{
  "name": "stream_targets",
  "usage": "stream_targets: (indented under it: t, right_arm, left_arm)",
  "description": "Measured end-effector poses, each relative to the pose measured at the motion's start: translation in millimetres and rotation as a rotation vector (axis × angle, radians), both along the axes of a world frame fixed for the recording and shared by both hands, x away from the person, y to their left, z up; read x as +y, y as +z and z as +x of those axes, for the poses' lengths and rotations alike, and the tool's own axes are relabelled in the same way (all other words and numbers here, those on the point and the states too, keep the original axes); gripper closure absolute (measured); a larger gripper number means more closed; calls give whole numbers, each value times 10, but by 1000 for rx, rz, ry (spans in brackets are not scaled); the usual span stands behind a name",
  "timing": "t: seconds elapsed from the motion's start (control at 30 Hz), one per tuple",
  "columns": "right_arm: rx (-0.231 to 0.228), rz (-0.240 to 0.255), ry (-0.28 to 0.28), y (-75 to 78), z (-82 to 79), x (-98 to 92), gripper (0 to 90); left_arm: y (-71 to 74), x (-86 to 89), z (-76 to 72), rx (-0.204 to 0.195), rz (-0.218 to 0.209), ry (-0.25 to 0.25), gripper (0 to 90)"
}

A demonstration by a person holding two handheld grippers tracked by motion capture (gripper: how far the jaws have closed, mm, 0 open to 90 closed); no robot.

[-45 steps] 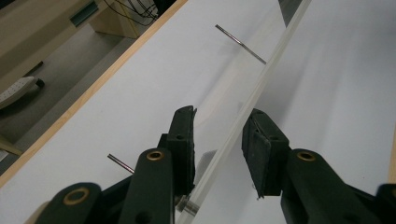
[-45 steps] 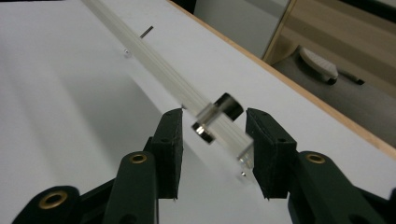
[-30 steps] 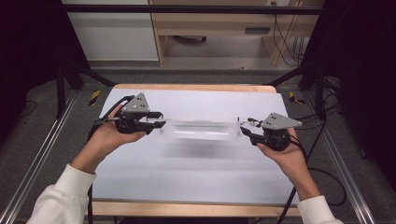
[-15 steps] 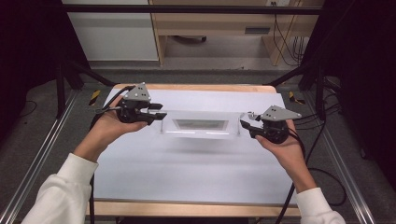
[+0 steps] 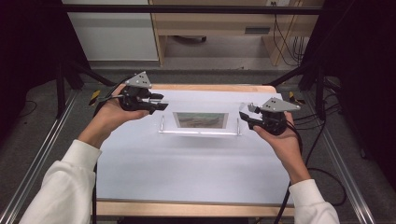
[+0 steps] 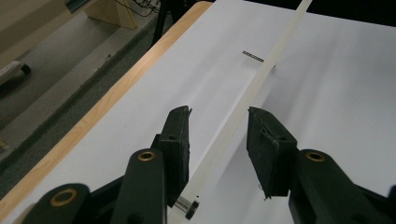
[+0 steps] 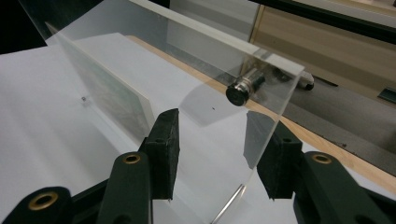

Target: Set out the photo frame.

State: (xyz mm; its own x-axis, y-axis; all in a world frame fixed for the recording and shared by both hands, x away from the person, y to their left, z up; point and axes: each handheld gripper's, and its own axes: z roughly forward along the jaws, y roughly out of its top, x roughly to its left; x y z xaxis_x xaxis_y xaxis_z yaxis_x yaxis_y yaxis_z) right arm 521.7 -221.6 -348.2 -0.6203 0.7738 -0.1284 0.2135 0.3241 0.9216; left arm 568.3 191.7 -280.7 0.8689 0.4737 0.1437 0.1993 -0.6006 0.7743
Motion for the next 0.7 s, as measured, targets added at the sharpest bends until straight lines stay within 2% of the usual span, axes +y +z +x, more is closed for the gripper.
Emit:
stream_targets:
  t: [0.13,0.5,0.53,0.6,0.63,0.67,0.7]
  right_arm:
    - [5,6,-1,10,45,-3,543]
    - [22,33,-19,29,181,-7,537]
    - [23,32,-18,32,191,-9,538]
    - [28,37,-20,36,207,-10,539]
    - [28,37,-20,36,207,-10,539]
    - [32,38,-16,40,223,-15,539]
    - [32,38,-16,40,223,-15,539]
  left_arm:
    - [9,-17,45,-9,12,6,583]
    - [10,-26,192,-18,-3,15,566]
    - [9,-26,201,-24,-1,14,564]
    - [-2,-29,197,-61,4,13,556]
    - [-2,-29,197,-61,4,13,535]
    - [-5,-21,192,-84,-9,39,467]
    - [-5,-21,192,-84,-9,39,422]
